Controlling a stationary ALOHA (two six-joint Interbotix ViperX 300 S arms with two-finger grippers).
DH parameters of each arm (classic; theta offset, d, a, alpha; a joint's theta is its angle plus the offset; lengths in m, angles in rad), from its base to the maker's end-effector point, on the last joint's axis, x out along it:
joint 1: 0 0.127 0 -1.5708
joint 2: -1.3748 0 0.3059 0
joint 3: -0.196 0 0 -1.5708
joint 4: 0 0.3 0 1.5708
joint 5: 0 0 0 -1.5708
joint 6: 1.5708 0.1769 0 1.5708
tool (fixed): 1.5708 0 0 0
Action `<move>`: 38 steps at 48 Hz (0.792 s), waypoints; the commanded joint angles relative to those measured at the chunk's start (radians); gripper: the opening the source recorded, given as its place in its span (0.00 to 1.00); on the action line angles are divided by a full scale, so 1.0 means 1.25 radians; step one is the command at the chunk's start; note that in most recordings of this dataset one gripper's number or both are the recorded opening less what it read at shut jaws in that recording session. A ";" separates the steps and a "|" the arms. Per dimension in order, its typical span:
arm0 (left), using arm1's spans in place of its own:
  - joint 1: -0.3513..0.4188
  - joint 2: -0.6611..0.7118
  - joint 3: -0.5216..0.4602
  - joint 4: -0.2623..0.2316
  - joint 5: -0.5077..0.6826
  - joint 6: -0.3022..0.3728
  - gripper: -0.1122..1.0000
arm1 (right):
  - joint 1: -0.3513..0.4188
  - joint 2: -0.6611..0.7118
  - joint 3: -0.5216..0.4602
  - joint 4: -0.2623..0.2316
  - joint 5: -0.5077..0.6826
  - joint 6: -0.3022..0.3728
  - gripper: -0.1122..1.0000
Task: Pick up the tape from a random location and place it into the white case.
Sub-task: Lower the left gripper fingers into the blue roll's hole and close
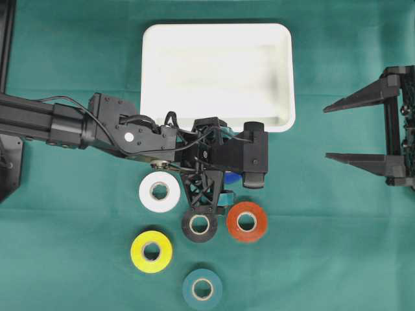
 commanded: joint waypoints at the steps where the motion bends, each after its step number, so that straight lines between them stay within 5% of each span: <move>1: -0.002 -0.001 -0.004 0.000 -0.021 -0.001 0.99 | 0.001 0.007 -0.017 -0.002 -0.002 -0.001 0.92; 38: 0.009 0.080 0.009 0.000 -0.070 -0.002 0.99 | 0.001 0.012 -0.016 -0.001 -0.002 -0.001 0.92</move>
